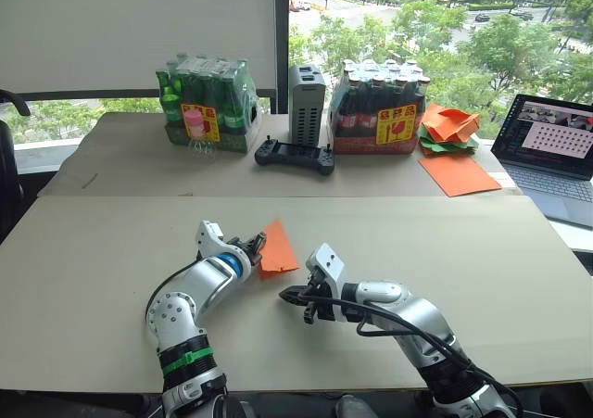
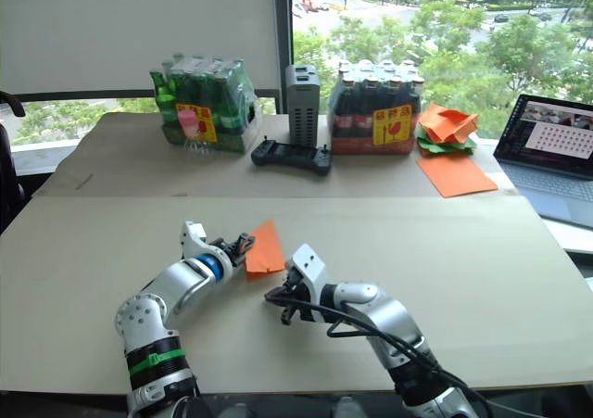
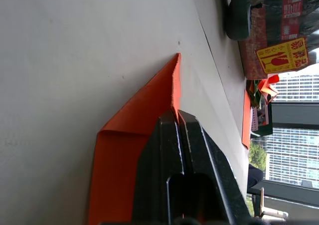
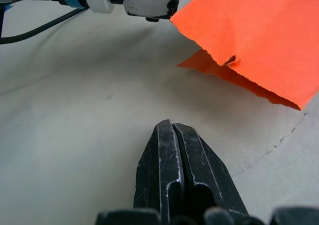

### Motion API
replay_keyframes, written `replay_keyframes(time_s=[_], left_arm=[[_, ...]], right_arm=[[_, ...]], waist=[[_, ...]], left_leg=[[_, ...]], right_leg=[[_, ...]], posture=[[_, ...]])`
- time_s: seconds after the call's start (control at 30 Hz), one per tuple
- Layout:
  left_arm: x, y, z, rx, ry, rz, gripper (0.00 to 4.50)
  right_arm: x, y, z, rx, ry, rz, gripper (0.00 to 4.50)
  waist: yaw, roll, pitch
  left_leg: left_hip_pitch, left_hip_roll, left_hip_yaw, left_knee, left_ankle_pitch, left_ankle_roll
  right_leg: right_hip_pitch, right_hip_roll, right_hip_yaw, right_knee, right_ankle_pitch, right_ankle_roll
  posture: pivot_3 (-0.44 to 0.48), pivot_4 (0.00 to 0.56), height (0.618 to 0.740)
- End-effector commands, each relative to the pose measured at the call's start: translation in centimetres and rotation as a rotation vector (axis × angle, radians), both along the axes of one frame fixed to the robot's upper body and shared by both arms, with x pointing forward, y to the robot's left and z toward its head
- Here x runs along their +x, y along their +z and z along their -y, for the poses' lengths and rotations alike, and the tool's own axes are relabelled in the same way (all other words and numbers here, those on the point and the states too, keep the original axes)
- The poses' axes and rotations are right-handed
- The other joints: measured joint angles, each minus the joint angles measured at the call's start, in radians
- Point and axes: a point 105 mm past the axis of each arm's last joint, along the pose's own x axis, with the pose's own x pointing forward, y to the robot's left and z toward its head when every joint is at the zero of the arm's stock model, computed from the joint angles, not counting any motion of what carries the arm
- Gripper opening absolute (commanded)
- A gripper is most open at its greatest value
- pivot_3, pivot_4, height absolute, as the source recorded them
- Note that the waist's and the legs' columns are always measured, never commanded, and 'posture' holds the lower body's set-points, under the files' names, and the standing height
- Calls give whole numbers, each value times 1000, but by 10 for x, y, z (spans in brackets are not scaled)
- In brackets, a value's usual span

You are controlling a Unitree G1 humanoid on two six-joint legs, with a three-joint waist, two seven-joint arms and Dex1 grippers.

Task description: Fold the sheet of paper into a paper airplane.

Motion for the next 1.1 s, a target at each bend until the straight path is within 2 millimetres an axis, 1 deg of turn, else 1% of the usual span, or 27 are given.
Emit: replay_keyframes(time_s=[0.03,0.13,0.23,0.27,0.33,0.4,0.5,0.6,0.67,0.8,0.87,0.93,0.97,1.0,1.07,1.1], left_arm=[[-2,8,5,-56,19,15,13],[-4,10,7,-74,15,22,13],[-6,13,11,-88,-1,38,823],[-7,13,13,-94,-12,40,1236],[-9,16,15,-111,-35,52,1812],[-10,20,13,-127,-39,68,2527],[-12,20,-1,-96,-17,72,2527],[-18,23,-20,-83,-13,91,2527],[-24,29,-32,-79,-35,131,2527],[-38,39,-60,-6,-108,214,2527],[-48,42,-70,128,-183,276,2527],[-58,44,-75,319,-283,356,2566],[-62,43,-77,379,-320,379,2566],[-65,42,-78,454,-364,412,2566],[-71,41,-79,520,-432,461,2566],[-73,40,-79,524,-458,473,2566]], right_arm=[[1,13,-6,35,23,55,0],[1,13,-7,36,27,55,0],[1,13,-8,37,29,57,0],[1,13,-8,38,30,57,0],[1,13,-9,40,33,57,0],[0,14,-9,42,36,57,0],[-4,14,-9,50,63,41,0],[-17,17,-9,71,137,13,0],[-24,24,-9,112,176,-2,0],[-35,46,-11,212,228,-18,0],[-33,55,-12,241,220,5,0],[-30,61,-13,253,198,36,611],[-28,63,-14,253,187,52,881],[-25,65,-15,253,165,77,1260],[-19,69,-16,259,129,112,1953],[-17,70,-17,261,113,127,2281]], waist=[[0,0,0],[1,0,0],[1,0,0],[1,0,0],[2,0,0],[1,0,0],[0,0,0],[-4,0,0],[-5,0,0],[-5,0,0],[-5,0,0],[-7,0,0],[-5,1,0],[-2,1,0],[0,1,1],[0,1,1]], left_leg=[[0,0,0,0,0,0],[0,0,0,0,0,0],[0,0,0,0,0,0],[0,0,0,0,0,0],[0,0,0,1,0,0],[0,0,0,1,0,0],[0,0,0,0,0,0],[0,0,0,0,0,0],[0,0,0,0,0,0],[0,0,-1,0,0,0],[1,0,-1,0,0,0],[1,0,-1,-1,0,0],[1,0,-1,-2,0,0],[1,0,0,-3,0,-1],[1,0,0,-4,1,-1],[1,0,0,-4,1,-1]], right_leg=[[0,0,0,0,0,0],[0,0,0,0,0,0],[0,0,0,0,0,0],[0,0,0,0,0,0],[0,0,0,0,0,0],[0,0,0,0,0,0],[0,0,0,0,0,0],[0,0,0,0,0,0],[0,0,0,0,0,0],[0,0,0,0,0,0],[0,0,0,0,0,0],[0,1,0,0,0,0],[-1,1,0,0,0,0],[-1,1,0,0,0,0],[-1,0,0,-1,0,-1],[-1,0,0,-1,0,-1]], posture=[[0,150,740],[0,150,740],[0,150,740],[0,150,740],[0,150,740],[0,150,740],[0,150,740],[0,150,740],[0,150,740],[0,150,740],[0,150,740],[0,150,740],[0,150,740],[0,150,740],[0,150,740],[0,150,740]])
